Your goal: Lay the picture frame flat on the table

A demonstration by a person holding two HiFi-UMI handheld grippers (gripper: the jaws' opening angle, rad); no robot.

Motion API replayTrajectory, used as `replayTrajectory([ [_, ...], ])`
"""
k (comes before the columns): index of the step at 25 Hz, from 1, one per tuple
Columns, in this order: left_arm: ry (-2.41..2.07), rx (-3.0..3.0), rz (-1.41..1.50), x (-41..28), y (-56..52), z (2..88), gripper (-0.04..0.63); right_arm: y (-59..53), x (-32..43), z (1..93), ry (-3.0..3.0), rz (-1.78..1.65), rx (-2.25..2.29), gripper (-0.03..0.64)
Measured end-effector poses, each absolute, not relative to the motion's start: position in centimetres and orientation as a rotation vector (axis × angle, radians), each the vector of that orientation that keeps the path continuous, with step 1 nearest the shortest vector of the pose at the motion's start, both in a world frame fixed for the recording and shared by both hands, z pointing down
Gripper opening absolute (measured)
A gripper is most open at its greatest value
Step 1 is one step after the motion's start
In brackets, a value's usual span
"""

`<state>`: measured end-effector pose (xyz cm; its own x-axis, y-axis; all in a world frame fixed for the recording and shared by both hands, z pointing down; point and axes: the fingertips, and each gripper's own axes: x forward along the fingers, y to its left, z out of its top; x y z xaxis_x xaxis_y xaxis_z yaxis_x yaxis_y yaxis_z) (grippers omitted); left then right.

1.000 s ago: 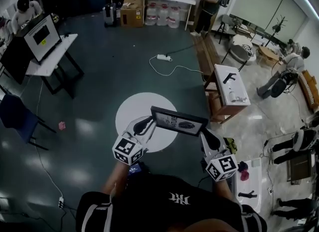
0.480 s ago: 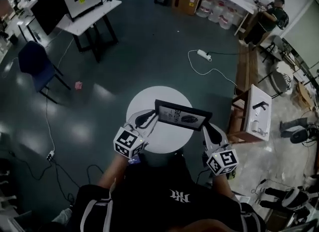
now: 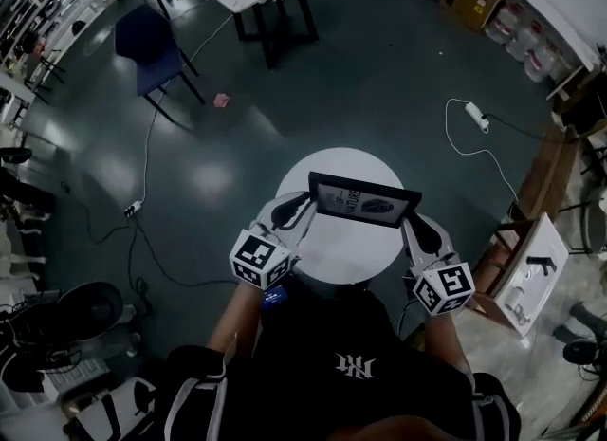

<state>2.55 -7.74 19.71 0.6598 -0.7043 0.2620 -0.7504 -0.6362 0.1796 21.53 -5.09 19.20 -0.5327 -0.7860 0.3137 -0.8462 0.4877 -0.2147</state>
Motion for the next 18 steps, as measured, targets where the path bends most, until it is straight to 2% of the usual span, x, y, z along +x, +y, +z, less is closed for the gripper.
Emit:
replayTrajectory([
  [6,-1.254,2.483,0.332,0.0,-6.9,22.7,0.044,-6.0,19.1,23.5,-2.564,0.658,1.252,0.037],
  [12,-1.190,2.377,0.439,-3.2,-5.6,30.3,0.048,-5.1,16.2,30.9,-2.503,0.835,1.204,0.038],
  [18,-1.037,2.301,0.558,-3.0,-2.8,38.8,0.048,-1.6,16.3,39.6,-2.339,1.020,1.247,0.038],
])
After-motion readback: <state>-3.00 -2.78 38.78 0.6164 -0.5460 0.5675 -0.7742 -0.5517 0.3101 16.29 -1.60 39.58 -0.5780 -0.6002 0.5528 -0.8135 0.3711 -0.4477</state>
